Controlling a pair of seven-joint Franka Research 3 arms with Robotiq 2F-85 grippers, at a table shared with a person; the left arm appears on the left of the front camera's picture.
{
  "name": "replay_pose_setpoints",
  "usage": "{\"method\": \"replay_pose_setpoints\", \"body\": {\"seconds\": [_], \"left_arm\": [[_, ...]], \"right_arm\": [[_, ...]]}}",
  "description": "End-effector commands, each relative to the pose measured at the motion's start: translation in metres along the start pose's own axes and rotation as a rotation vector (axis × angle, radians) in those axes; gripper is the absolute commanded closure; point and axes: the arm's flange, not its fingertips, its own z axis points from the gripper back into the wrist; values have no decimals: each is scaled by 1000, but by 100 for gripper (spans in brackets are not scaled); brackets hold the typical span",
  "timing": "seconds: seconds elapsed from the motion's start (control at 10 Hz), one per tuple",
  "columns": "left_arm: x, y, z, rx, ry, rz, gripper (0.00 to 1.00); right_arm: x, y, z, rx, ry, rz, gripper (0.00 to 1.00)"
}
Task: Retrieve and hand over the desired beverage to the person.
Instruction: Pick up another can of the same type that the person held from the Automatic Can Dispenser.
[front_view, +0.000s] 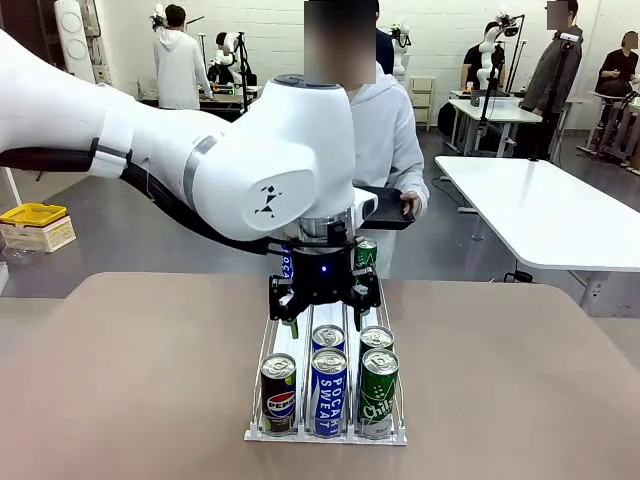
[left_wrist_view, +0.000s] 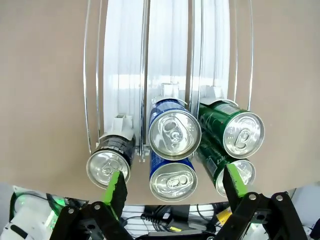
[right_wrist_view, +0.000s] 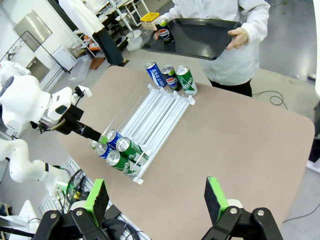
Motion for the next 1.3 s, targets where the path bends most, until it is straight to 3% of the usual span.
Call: {"method": "replay_pose_setpoints", "body": {"seconds": [0.0,0.3,1.2], "left_arm": [[-16,2,-10,21,9,-10,0],[-35,-1,-16,28,78,-145,0],[-12,-11,-24,73,69,-167,0]], "right_arm": [[2,-1,-2,36,-25,11,0],[2,-1,-2,36,-25,11,0],[2,-1,-2,36,-25,11,0]]}}
